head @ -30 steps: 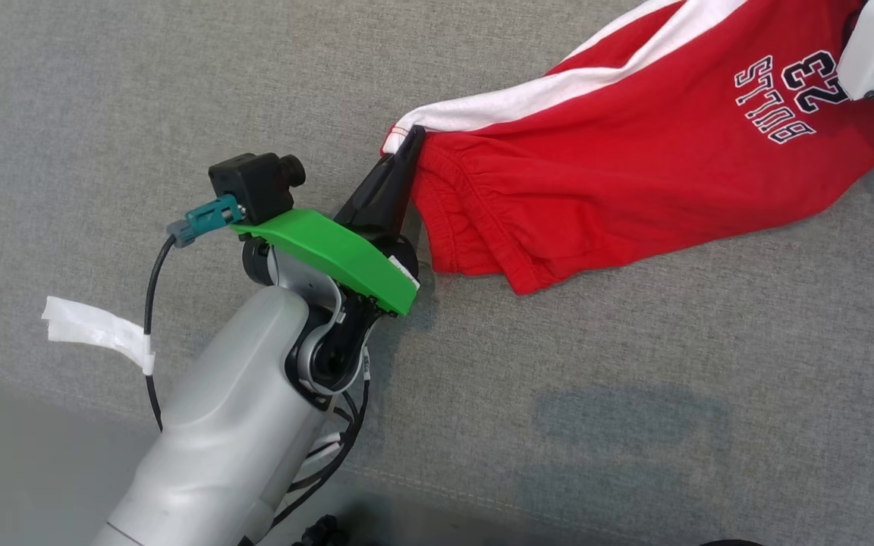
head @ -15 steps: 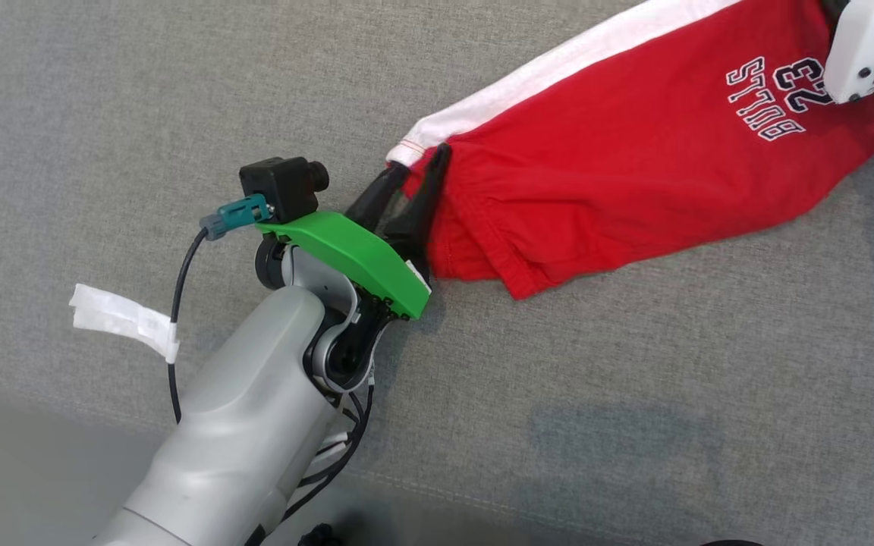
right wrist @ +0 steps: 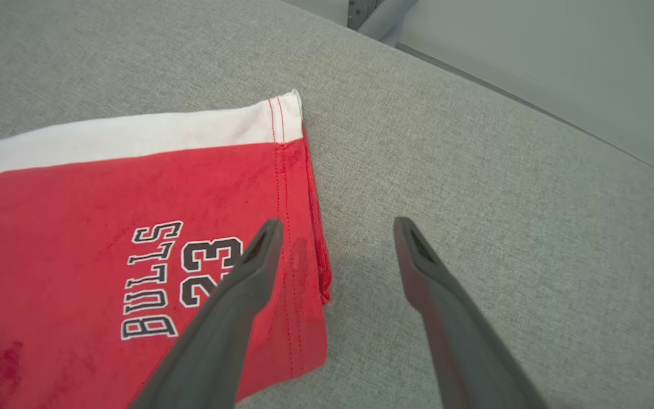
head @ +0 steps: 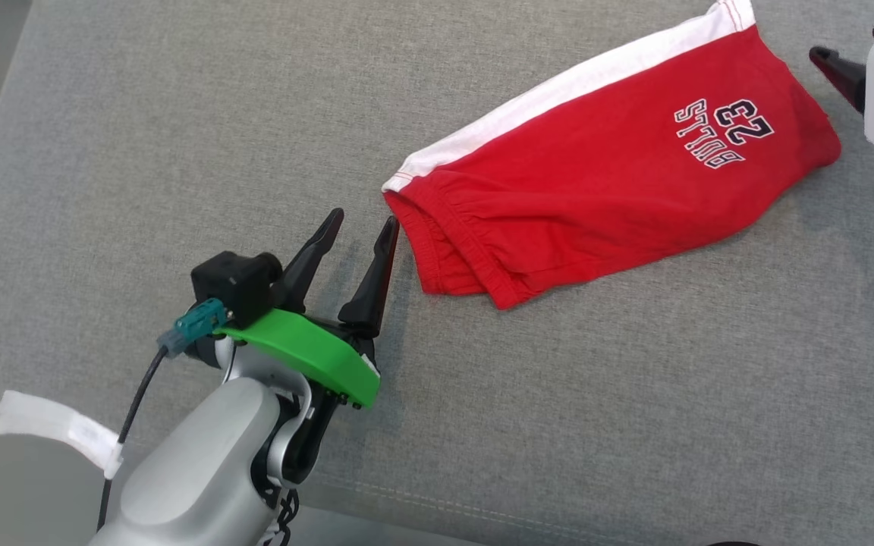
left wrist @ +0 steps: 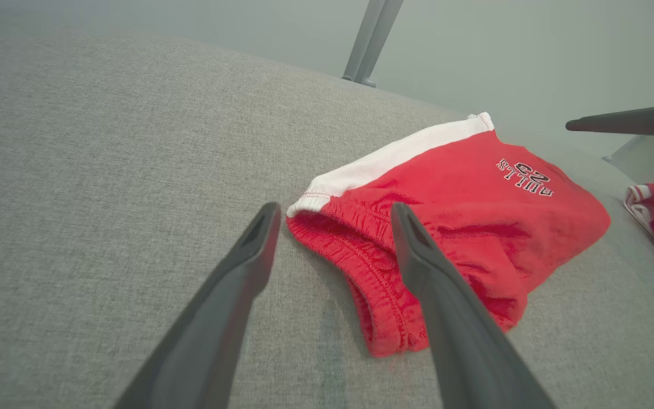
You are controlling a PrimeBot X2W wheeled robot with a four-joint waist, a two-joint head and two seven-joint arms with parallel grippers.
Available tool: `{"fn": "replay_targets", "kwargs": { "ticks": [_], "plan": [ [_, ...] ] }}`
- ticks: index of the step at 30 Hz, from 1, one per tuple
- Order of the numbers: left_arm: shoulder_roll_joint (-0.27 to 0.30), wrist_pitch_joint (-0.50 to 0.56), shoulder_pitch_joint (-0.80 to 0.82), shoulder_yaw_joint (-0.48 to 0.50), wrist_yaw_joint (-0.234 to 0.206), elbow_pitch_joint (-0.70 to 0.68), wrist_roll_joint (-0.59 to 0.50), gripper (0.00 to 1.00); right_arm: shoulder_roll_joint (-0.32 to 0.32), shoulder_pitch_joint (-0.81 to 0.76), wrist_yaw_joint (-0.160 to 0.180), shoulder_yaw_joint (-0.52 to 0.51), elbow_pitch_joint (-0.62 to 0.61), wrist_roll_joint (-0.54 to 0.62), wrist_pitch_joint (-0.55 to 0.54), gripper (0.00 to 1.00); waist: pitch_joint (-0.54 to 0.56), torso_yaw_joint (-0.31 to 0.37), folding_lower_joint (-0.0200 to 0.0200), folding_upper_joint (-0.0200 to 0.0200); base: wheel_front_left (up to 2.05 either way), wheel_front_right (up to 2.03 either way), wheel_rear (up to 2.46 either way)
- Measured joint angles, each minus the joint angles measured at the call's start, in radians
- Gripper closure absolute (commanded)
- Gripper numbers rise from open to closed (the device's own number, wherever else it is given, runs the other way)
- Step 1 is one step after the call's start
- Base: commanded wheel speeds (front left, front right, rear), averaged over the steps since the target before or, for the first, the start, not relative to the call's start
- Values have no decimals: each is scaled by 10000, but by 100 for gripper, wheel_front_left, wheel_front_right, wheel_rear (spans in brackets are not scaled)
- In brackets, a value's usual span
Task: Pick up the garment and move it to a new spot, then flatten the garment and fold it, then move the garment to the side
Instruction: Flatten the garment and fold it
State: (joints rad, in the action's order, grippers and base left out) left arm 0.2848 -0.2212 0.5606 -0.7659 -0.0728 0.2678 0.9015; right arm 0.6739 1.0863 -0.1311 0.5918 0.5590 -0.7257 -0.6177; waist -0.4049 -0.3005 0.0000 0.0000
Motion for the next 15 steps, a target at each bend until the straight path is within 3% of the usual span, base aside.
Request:
{"fn": "replay_targets", "kwargs": {
  "ticks": [3, 6, 13, 14, 15],
  "plan": [
    [157, -268, -356, 199, -378, -719, -453, 0, -75, -430, 0, -387, 337, 8, -328, 0, 8, -176, 0, 0, 0, 0, 0],
    [132, -366, -767, 453, -476, -986, -949, 0, -167, -665, 4, -763, 648, 140, -330, 0, -54, -440, 0, 0, 0, 0, 0],
    [-552, -410, -1690, 1269, 150, -957, -2347, 0, -571, -972, 6, -1425, 1450, 585, -215, 0, -274, -1273, 0, 0, 0, 0, 0],
    [-658, -412, -1772, 1425, 255, -884, -2447, 0, -631, -971, 6, -1546, 1580, 577, -219, 29, -278, -1371, 0, 0, 0, 0, 0],
    [-775, -414, -1818, 1557, 360, -788, -2591, 0, -675, -972, 8, -1636, 1676, 562, -219, 100, -272, -1454, 0, 0, 0, 0, 0]
  ]
}}
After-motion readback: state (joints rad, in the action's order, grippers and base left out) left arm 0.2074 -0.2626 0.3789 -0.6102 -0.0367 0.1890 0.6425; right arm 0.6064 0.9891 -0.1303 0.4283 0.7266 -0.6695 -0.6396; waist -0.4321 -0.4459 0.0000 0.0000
